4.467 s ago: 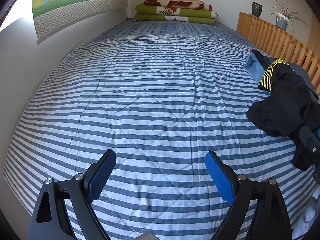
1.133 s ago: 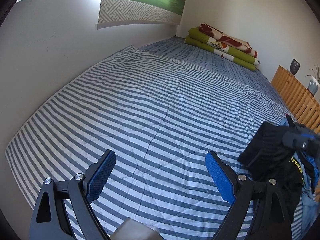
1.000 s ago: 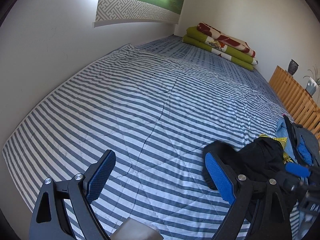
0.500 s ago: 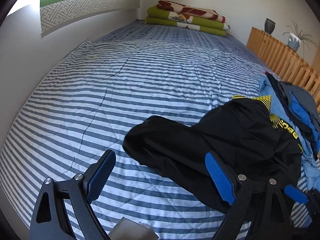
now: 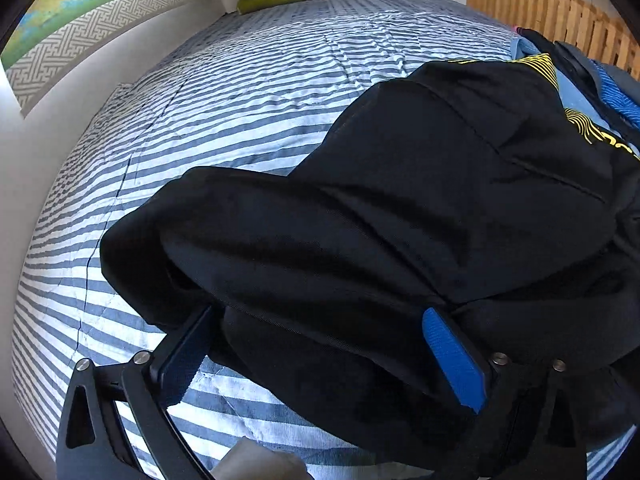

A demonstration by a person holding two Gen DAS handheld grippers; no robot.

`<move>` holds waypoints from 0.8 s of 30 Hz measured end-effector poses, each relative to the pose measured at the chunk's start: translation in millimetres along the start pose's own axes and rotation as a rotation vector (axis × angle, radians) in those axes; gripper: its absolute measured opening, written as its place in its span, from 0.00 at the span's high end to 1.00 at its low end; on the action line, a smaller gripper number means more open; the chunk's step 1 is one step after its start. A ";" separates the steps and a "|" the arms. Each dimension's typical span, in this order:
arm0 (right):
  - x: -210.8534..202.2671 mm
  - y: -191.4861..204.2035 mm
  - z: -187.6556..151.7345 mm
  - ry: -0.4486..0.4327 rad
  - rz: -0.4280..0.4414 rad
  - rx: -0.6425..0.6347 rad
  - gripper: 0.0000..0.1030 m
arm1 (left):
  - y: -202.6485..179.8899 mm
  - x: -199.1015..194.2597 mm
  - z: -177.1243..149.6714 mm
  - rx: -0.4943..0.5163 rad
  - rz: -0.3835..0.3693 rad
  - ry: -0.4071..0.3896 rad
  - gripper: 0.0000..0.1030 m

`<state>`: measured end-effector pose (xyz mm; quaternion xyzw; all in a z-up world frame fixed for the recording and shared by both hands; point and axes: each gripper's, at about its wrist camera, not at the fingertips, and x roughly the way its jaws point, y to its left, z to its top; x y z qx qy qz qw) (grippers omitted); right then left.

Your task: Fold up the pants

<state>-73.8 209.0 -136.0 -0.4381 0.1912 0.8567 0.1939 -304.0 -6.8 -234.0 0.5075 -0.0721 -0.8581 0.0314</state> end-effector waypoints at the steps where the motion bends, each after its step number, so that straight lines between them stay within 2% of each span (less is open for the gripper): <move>1: -2.4 -0.1 1.5 -0.010 0.001 -0.007 0.43 | 0.2 -0.7 -1.9 -0.011 0.000 -0.008 0.00; 5: -0.9 -7.1 3.2 -0.014 -0.003 -0.015 0.43 | 6.5 1.6 -3.2 -0.040 -0.044 -0.004 0.00; 9: 0.9 -15.2 0.5 0.002 -0.008 -0.008 0.43 | 21.8 3.8 -6.6 -0.112 -0.133 0.030 0.00; 11: -2.4 -19.6 1.7 0.001 -0.008 0.001 0.43 | 20.2 1.5 -8.1 -0.083 -0.138 0.014 0.00; 17: -17.3 -65.0 3.9 -0.031 -0.049 0.102 0.43 | 25.5 -9.6 -12.3 -0.109 -0.157 -0.015 0.00; 24: -20.1 -125.7 6.9 -0.013 -0.068 0.250 0.43 | 22.7 -21.1 -12.2 -0.015 -0.144 0.057 0.00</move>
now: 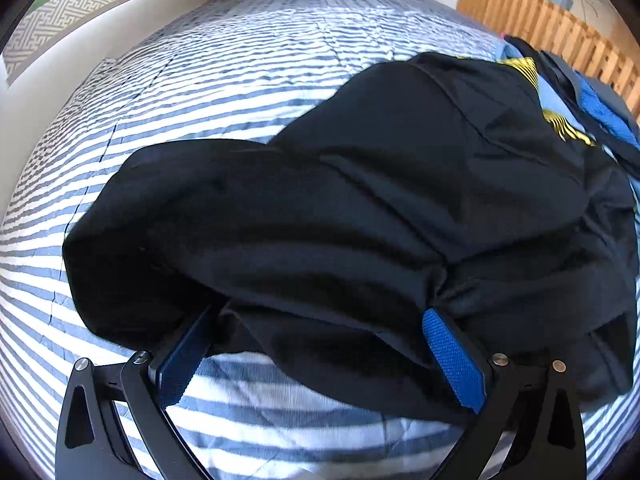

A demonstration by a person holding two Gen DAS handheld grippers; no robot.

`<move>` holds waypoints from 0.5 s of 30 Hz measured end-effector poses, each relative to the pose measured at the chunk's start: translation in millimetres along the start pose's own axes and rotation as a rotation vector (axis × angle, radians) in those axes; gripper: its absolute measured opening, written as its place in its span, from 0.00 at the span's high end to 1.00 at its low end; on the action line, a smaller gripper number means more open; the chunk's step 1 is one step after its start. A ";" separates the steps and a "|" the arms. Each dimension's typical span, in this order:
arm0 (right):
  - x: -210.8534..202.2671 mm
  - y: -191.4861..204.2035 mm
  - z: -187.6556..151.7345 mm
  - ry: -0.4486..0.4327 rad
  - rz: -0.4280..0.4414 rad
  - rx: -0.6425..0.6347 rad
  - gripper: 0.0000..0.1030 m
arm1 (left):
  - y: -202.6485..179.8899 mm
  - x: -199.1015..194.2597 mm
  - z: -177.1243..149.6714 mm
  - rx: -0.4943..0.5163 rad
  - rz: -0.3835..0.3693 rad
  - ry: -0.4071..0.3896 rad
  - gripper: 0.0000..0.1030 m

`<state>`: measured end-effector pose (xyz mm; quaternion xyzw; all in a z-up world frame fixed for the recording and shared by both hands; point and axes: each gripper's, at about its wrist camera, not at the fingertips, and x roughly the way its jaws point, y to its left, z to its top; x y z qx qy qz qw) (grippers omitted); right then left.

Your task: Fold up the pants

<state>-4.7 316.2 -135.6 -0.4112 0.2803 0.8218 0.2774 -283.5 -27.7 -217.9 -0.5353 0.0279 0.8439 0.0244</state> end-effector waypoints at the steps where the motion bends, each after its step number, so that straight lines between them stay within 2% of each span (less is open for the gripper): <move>1: 3.2 -3.0 2.2 0.017 0.009 0.003 0.42 | 0.3 -3.1 0.3 0.007 0.001 0.004 0.00; 3: 11.8 -3.3 5.2 0.047 0.007 -0.005 0.37 | 2.3 -14.0 0.9 0.002 0.003 -0.013 0.01; 5: 19.5 -2.9 6.2 0.060 -0.014 0.003 0.35 | 8.8 -29.9 5.2 -0.012 0.009 -0.062 0.01; 7: 32.4 2.4 5.1 0.096 0.006 0.006 0.34 | 19.3 -46.2 11.7 -0.031 0.003 -0.105 0.01; 11: 48.1 24.1 -2.1 0.136 0.024 -0.059 0.35 | 57.6 -66.5 22.6 -0.144 0.023 -0.145 0.01; 13: 47.6 40.9 -8.4 0.136 0.034 -0.125 0.62 | 88.0 -72.3 20.9 -0.222 0.011 -0.142 0.01; 14: 45.7 47.7 -11.2 0.140 0.033 -0.150 0.91 | 97.7 -74.2 20.6 -0.261 0.013 -0.142 0.01; 15: 41.7 50.5 -12.7 0.129 0.021 -0.156 0.96 | 111.6 -76.2 22.6 -0.299 0.015 -0.141 0.01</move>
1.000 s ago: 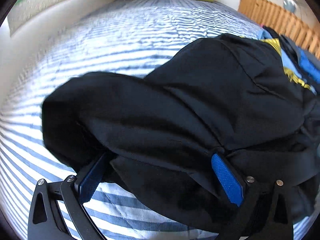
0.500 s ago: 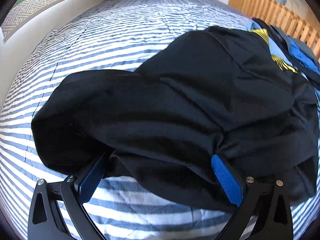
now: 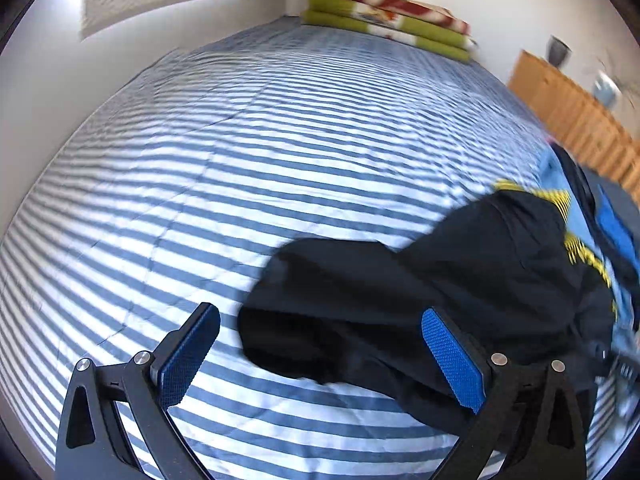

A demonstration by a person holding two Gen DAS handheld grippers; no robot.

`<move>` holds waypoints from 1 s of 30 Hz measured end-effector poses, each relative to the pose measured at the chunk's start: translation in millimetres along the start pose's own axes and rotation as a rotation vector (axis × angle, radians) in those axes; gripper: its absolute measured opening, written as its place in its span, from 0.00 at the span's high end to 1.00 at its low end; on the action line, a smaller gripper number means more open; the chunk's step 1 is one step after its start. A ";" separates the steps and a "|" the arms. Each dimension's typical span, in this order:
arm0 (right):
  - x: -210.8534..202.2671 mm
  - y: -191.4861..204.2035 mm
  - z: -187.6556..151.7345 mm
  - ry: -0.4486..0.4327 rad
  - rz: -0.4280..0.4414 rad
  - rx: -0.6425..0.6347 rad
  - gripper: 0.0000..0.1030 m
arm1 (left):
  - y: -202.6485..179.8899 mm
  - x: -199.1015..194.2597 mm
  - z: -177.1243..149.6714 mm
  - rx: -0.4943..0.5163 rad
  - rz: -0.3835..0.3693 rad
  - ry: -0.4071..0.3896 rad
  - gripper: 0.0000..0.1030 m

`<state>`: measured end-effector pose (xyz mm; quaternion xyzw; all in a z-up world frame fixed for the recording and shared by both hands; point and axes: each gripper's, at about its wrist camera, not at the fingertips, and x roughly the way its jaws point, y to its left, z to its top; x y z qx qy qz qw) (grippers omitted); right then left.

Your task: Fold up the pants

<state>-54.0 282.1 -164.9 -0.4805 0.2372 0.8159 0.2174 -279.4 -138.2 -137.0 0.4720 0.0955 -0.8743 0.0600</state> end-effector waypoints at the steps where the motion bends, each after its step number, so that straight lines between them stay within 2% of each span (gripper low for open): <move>1: -9.0 2.1 -1.9 -0.025 -0.025 0.008 0.96 | 12.0 -3.2 4.8 -0.036 0.000 0.000 0.01; 3: -29.9 9.7 -4.5 -0.088 -0.077 -0.008 0.94 | 34.0 -12.9 14.0 -0.097 -0.010 -0.013 0.01; 4: -41.3 16.4 -4.6 -0.127 -0.110 -0.025 0.92 | 38.5 -11.5 7.9 -0.114 -0.008 -0.027 0.01; 5: -49.2 23.0 -4.9 -0.152 -0.127 -0.040 0.85 | 47.4 -17.1 11.7 -0.125 0.000 -0.040 0.01; 6: -56.6 34.8 -2.9 -0.168 -0.106 -0.069 0.60 | 58.0 -21.5 15.8 -0.135 0.010 -0.053 0.01; 8: -61.1 63.2 2.4 -0.168 -0.024 -0.136 0.31 | 75.1 -29.2 17.4 -0.143 0.021 -0.074 0.01; 13: -43.2 171.0 2.0 -0.123 0.096 -0.383 0.31 | 90.5 -19.8 24.6 -0.151 0.034 -0.062 0.01; 17: -2.5 251.0 -8.7 -0.022 0.164 -0.538 0.31 | 101.8 -13.9 24.4 -0.149 0.031 -0.063 0.01; 19: 22.0 281.8 -16.1 0.028 0.162 -0.590 0.31 | 105.6 -13.5 24.4 -0.144 0.030 -0.063 0.01; 23: 50.2 309.1 -20.6 0.052 0.102 -0.648 0.31 | 109.6 -4.3 26.7 -0.151 0.016 -0.054 0.01; 25: 55.3 306.1 -21.1 0.073 0.076 -0.650 0.52 | 111.0 -1.5 26.6 -0.156 0.001 -0.046 0.01; 26: 54.4 302.2 -19.9 0.083 0.070 -0.648 0.74 | 110.2 -0.7 26.4 -0.152 -0.006 -0.044 0.01; 27: 49.2 295.3 -19.3 0.089 0.081 -0.642 0.88 | 108.8 -0.9 25.6 -0.143 -0.009 -0.044 0.01; 28: 43.5 288.5 -19.2 0.097 0.093 -0.637 0.93 | 106.5 -1.4 24.9 -0.131 -0.008 -0.045 0.01; 30: 32.2 276.0 -19.7 0.089 0.092 -0.624 0.95 | 101.2 -2.2 22.6 -0.109 -0.012 -0.044 0.01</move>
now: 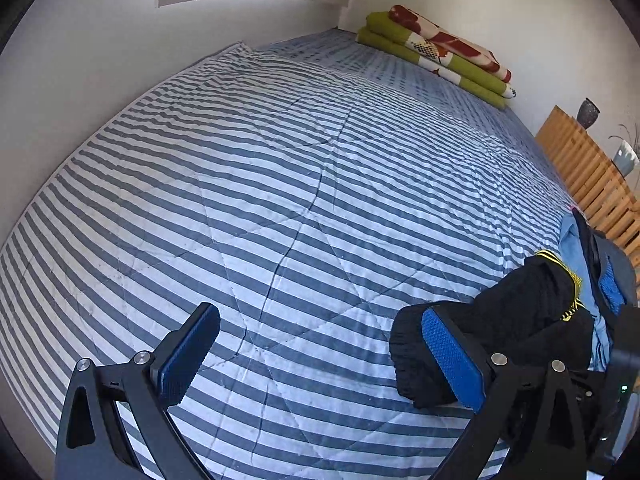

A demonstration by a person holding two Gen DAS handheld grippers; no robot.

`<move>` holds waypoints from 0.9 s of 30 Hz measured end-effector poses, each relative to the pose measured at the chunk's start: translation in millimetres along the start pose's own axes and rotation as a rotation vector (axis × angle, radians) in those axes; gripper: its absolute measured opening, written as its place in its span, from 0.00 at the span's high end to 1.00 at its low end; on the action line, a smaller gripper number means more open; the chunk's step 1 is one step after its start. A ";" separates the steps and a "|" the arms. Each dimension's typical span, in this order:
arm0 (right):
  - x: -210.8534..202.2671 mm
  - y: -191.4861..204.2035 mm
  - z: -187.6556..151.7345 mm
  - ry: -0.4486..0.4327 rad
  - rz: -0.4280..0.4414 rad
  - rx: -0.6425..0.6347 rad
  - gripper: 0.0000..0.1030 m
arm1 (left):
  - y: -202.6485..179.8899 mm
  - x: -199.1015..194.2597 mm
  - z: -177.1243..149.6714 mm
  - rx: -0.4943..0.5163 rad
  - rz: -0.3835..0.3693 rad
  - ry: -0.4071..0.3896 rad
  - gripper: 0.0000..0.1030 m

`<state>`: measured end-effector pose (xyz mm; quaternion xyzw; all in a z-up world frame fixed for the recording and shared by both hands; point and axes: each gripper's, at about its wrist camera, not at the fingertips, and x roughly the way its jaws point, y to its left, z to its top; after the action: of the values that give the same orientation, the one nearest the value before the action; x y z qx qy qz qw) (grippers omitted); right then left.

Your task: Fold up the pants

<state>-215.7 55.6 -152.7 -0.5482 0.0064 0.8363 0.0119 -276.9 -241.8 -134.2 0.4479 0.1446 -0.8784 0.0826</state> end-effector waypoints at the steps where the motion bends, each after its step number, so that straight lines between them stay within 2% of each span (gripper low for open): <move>1: -10.7 -7.6 -11.6 -0.006 -0.022 0.003 0.95 | -2.8 -0.4 -2.0 0.008 -0.008 0.005 0.01; 6: -45.9 -51.7 -73.7 0.013 -0.061 0.074 0.95 | -20.4 0.0 -11.7 0.042 -0.045 0.027 0.01; 11: -68.4 -97.4 -150.9 0.094 -0.123 0.194 0.95 | -55.2 6.1 -32.1 0.090 -0.155 0.103 0.01; 13: -72.8 -107.0 -169.2 0.133 -0.122 0.217 0.93 | -78.1 5.9 -46.1 0.144 -0.191 0.127 0.01; 14: -77.8 -110.3 -176.8 0.143 -0.122 0.230 0.88 | -89.8 4.4 -54.1 0.172 -0.216 0.138 0.01; 17: -106.2 -113.4 -188.2 0.111 -0.145 0.243 0.55 | -125.0 -1.7 -80.9 0.272 -0.284 0.169 0.01; 19: -126.8 -114.0 -190.3 0.084 -0.146 0.245 0.53 | -143.7 -5.0 -98.3 0.332 -0.298 0.177 0.01; 23: -167.8 -113.5 -183.9 0.023 -0.175 0.248 0.53 | -171.7 -0.5 -135.3 0.416 -0.340 0.255 0.01; 26: -194.3 -113.4 -169.4 -0.027 -0.110 0.251 0.53 | -192.5 2.3 -161.3 0.481 -0.368 0.294 0.01; 27: -198.4 -112.8 -166.3 -0.030 -0.115 0.248 0.53 | -198.3 2.7 -167.2 0.501 -0.372 0.301 0.01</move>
<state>18.9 161.8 -36.9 -0.5292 0.0779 0.8352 0.1277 -205.3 0.2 -193.8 0.5447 0.0141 -0.8108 -0.2139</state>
